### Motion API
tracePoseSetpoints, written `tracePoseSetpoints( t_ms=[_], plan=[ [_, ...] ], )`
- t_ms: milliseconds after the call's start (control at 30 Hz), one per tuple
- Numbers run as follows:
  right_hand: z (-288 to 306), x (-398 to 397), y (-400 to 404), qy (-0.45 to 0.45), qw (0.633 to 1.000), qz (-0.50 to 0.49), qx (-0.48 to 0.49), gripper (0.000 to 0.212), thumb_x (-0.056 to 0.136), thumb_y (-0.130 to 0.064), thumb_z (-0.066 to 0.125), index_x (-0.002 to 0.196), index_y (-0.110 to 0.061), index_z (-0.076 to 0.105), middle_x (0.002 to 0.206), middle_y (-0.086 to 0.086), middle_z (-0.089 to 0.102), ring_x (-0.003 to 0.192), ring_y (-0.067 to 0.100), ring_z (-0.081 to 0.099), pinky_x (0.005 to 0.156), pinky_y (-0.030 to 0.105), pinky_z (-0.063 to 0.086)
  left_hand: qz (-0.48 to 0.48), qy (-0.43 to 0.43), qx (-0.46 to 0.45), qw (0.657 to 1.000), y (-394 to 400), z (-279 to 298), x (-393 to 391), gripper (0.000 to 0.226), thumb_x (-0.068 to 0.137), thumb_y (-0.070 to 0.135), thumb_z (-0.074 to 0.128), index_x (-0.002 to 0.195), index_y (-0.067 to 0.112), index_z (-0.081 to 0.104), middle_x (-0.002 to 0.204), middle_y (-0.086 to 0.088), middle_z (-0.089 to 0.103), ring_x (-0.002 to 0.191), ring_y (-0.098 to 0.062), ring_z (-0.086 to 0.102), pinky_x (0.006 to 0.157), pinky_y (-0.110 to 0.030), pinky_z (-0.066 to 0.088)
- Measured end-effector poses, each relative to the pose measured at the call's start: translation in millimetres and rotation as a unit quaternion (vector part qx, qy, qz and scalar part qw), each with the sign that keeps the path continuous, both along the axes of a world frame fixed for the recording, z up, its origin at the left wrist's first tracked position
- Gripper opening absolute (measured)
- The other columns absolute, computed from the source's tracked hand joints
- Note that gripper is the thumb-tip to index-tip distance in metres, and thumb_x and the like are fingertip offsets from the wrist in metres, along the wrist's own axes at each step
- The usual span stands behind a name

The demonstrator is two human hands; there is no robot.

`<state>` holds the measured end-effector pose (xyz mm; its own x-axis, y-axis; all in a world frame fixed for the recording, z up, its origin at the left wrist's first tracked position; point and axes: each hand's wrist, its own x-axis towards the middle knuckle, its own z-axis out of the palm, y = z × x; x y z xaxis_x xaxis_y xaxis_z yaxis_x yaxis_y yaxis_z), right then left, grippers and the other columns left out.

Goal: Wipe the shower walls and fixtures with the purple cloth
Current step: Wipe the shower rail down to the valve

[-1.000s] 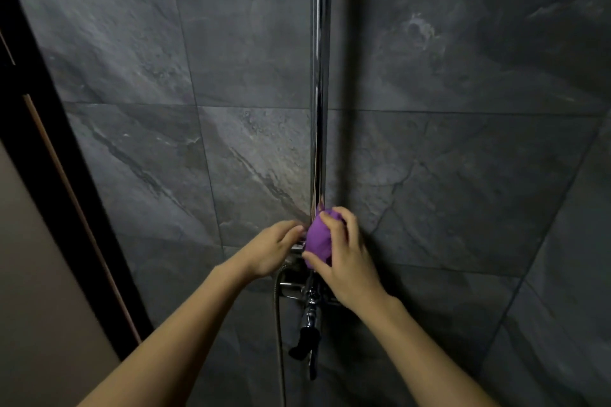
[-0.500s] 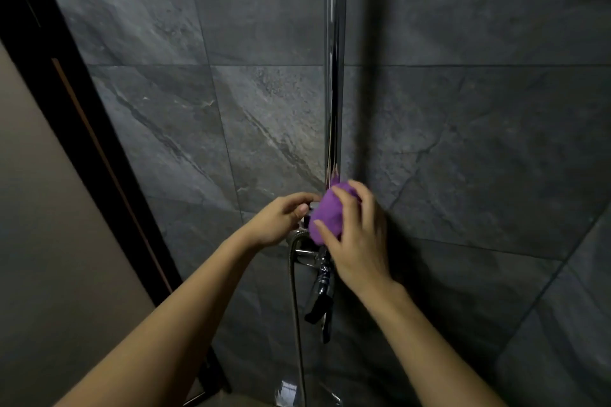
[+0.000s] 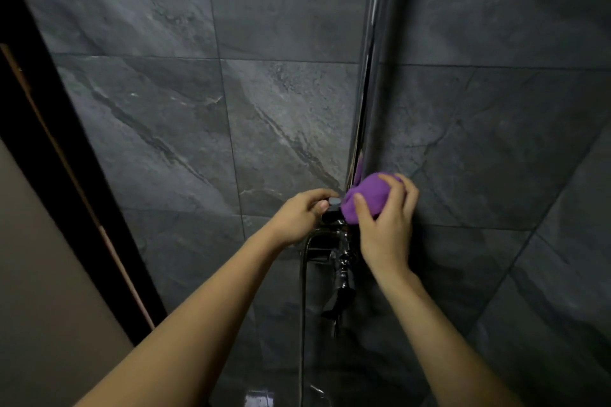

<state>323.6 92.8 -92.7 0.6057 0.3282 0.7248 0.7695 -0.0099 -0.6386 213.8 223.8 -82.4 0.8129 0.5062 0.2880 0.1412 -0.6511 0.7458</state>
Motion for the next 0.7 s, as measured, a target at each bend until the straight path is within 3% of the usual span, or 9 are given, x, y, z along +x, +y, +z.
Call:
tracePoseSetpoints(
  t_ms=[100,200,333,433,533,567,633,700],
  plan=[
    [-2.2,-35.2,15.8,-0.064,0.996,-0.047,-0.046,0.055,0.083,-0.031,0.071,0.129,-0.021,0.043,0.144,0.012,0.034,0.124,0.036,0.047,0.099,0.045,0.043,-0.04,-0.033,-0.003,0.999,4.8,-2.2,-2.5,0.033,0.099,0.016,0.047,0.128,0.012,0.061,0.124,-0.005,0.067,0.113,-0.016,0.061,0.099,-0.03,0.046],
    [-12.8,-37.9,17.8,-0.067,0.993,-0.076,-0.053,0.054,0.083,-0.026,0.073,0.127,-0.023,0.042,0.145,0.009,0.03,0.127,0.033,0.045,0.098,0.049,0.048,-0.067,-0.034,-0.005,0.997,11.4,-11.1,-8.5,0.039,0.099,0.006,0.049,0.138,0.011,0.052,0.134,-0.005,0.06,0.123,-0.015,0.055,0.105,-0.025,0.04],
    [-16.1,-32.2,5.6,-0.068,0.991,-0.088,-0.069,0.051,0.084,-0.017,0.074,0.124,-0.024,0.042,0.145,0.006,0.027,0.128,0.032,0.045,0.101,0.046,0.047,0.02,-0.061,-0.034,0.997,27.0,-49.5,-29.7,0.042,0.094,0.009,0.056,0.136,0.012,0.05,0.132,-0.007,0.058,0.123,-0.017,0.054,0.109,-0.034,0.04],
    [-18.8,-35.8,-2.3,-0.038,0.992,-0.101,-0.062,0.048,0.085,-0.012,0.073,0.124,-0.016,0.047,0.146,0.011,0.028,0.13,0.029,0.043,0.107,0.034,0.039,0.113,-0.082,-0.091,0.986,21.1,-87.1,-48.4,0.026,0.093,0.008,0.058,0.118,0.014,0.053,0.115,-0.007,0.059,0.111,-0.02,0.055,0.096,-0.025,0.04],
    [-24.8,-40.3,-15.7,0.058,0.992,-0.109,-0.006,0.045,0.085,-0.009,0.072,0.125,-0.008,0.051,0.142,0.015,0.033,0.126,0.021,0.041,0.104,0.01,0.032,0.098,-0.017,-0.199,0.975,4.4,-119.3,-53.7,0.028,0.094,0.011,0.059,0.118,0.015,0.044,0.111,-0.003,0.056,0.109,-0.022,0.057,0.087,-0.019,0.036],
    [-26.8,-41.2,-20.9,0.092,0.99,-0.109,0.021,0.045,0.086,-0.009,0.072,0.125,-0.009,0.05,0.14,0.014,0.035,0.124,0.02,0.043,0.102,0.009,0.035,0.074,0.022,-0.237,0.968,-1.6,-128.9,-51.4,0.033,0.095,0.013,0.059,0.123,0.013,0.042,0.111,-0.002,0.055,0.109,-0.022,0.057,0.088,-0.02,0.037],
    [-30.3,-45.5,-29.5,0.149,0.981,-0.105,0.065,0.045,0.086,-0.012,0.072,0.123,-0.02,0.047,0.135,0.008,0.039,0.119,0.018,0.047,0.097,0.02,0.046,0.045,0.091,-0.259,0.961,-10.2,-144.7,-45.0,0.035,0.096,0.019,0.058,0.127,0.012,0.042,0.112,-0.003,0.059,0.108,-0.021,0.058,0.091,-0.026,0.042],
    [-34.9,-53.4,-35.0,0.156,0.98,-0.075,0.093,0.047,0.086,-0.016,0.071,0.12,-0.033,0.044,0.133,0.004,0.041,0.116,0.018,0.051,0.092,0.029,0.051,0.04,0.123,-0.209,0.969,-14.3,-152.7,-41.3,0.015,0.098,0.023,0.056,0.109,0.014,0.052,0.106,-0.005,0.064,0.105,-0.025,0.062,0.088,-0.032,0.045]
  ],
)
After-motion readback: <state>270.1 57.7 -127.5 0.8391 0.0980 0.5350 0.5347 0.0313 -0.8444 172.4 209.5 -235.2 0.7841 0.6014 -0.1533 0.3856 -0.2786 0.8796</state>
